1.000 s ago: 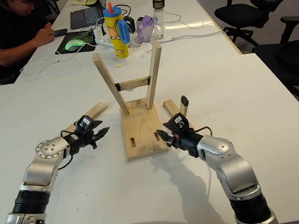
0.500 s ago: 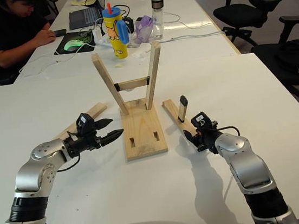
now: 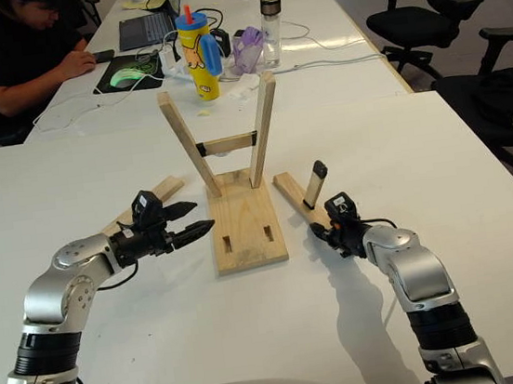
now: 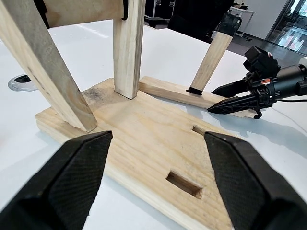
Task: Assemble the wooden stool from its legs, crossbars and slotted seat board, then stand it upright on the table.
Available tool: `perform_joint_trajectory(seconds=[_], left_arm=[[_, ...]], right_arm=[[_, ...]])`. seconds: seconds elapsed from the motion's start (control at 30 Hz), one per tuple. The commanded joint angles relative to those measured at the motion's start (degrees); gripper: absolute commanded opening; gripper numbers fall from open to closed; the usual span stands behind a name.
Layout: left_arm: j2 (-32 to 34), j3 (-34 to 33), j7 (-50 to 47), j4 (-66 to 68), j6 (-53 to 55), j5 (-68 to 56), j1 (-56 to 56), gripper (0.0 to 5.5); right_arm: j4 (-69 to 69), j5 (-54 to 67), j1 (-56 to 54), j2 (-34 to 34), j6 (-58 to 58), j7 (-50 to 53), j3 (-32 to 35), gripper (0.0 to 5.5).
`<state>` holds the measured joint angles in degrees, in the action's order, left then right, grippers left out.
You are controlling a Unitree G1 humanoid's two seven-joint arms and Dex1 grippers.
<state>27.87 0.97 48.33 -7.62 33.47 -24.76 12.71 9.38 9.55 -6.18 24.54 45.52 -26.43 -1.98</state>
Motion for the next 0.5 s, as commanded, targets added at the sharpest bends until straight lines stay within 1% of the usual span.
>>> perform_joint_trajectory(seconds=[0.03,0.1,0.13,0.2,0.27,0.33,0.43,0.5], left_arm=[[-0.89,-2.00,-1.63,0.31,-0.34,-1.27,2.56,3.60],[-1.20,-2.84,-2.10,0.38,-0.47,-2.06,3.14,3.60],[-1.40,-3.40,-2.17,0.23,-0.30,-2.81,3.47,3.60],[-1.98,-5.12,-2.02,-0.31,1.61,-6.05,4.42,3.60],[-2.10,-6.97,-1.71,-1.39,4.40,-10.19,5.16,3.60],[-2.00,-9.06,-1.77,-2.21,7.12,-14.44,6.29,3.60],[-1.94,-11.58,-1.96,-3.14,10.77,-20.31,7.73,3.60],[-2.29,-13.57,-2.52,-3.48,14.35,-25.82,8.73,3.83]], right_arm=[[-1.87,0.48,-1.61,0.26,-3.73,0.28,2.71,2.05],[-1.08,2.23,-2.97,-1.01,-6.63,0.43,5.29,2.05],[0.15,4.30,-4.18,-2.55,-8.95,0.69,7.64,2.05],[2.92,9.19,-7.60,-5.88,-11.59,2.38,12.90,2.05],[5.75,16.55,-11.11,-8.52,-11.66,2.43,17.31,2.05],[8.70,26.94,-14.63,-10.37,-7.45,3.02,21.42,2.05],[10.69,40.13,-18.32,-10.22,-1.19,4.91,25.14,2.05],[11.05,49.16,-19.59,-8.86,3.23,5.27,26.35,2.05]])
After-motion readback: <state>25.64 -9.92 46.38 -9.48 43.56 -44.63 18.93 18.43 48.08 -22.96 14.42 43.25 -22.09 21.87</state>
